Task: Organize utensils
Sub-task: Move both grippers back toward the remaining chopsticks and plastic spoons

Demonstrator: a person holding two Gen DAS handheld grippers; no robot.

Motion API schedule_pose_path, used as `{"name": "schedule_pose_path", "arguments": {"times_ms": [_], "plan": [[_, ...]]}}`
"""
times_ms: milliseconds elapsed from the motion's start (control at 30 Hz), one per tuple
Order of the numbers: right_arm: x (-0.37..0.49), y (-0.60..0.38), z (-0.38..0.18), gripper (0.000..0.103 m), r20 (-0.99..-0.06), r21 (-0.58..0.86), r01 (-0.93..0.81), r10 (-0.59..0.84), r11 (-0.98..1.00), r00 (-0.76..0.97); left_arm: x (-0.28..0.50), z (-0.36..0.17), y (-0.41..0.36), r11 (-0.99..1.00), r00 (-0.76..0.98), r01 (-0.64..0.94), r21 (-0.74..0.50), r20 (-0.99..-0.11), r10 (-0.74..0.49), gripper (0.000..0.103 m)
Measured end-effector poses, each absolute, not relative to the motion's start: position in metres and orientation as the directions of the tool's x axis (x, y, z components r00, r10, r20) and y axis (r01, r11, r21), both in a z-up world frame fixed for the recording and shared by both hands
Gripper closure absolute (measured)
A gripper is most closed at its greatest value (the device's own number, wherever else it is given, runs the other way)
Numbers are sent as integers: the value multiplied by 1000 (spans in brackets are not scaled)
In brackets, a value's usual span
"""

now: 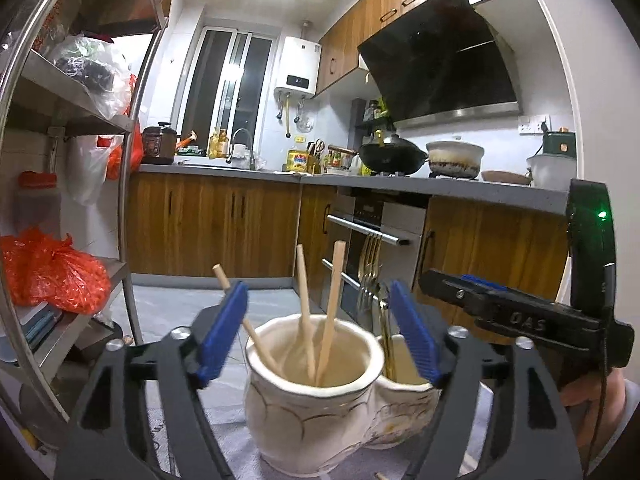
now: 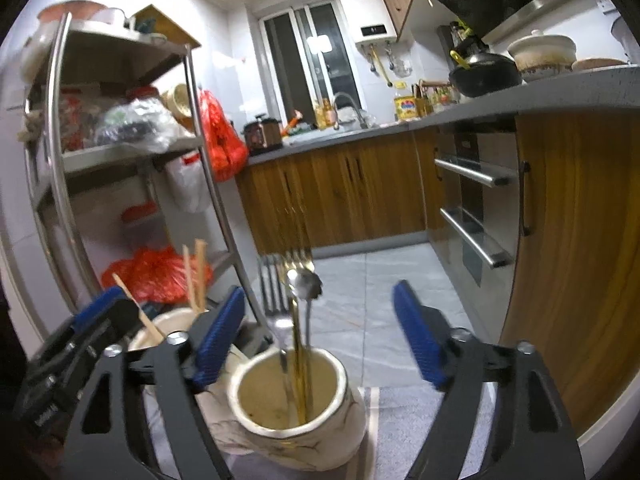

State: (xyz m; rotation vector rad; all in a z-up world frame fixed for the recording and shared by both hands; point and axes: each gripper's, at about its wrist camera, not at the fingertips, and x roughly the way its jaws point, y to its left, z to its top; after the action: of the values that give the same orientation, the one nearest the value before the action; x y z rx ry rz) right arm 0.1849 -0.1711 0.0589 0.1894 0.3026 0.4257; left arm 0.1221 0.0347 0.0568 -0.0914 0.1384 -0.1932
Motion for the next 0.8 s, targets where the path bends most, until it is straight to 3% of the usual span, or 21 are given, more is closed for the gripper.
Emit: {"name": "schedule_pose_path", "arguments": {"times_ms": [67,200,567,800], "plan": [[177,-175,66,8,-222,246,-384,438,890,871,120,62,33,978,973,181,-100,-126,-193,20],[163,-184,80,5,-177,251,-381,429,890,886,112,76,31,980,978,168,-107,-107,-179,6],[122,-202,101,5,-147,238,-367,406,899,902,78,103,14,986,974,146,-77,-164,-157,6],[107,-215,86,5,-201,252,-345,398,904,895,50,100,2,985,963,163,-52,-207,-170,6]]}}
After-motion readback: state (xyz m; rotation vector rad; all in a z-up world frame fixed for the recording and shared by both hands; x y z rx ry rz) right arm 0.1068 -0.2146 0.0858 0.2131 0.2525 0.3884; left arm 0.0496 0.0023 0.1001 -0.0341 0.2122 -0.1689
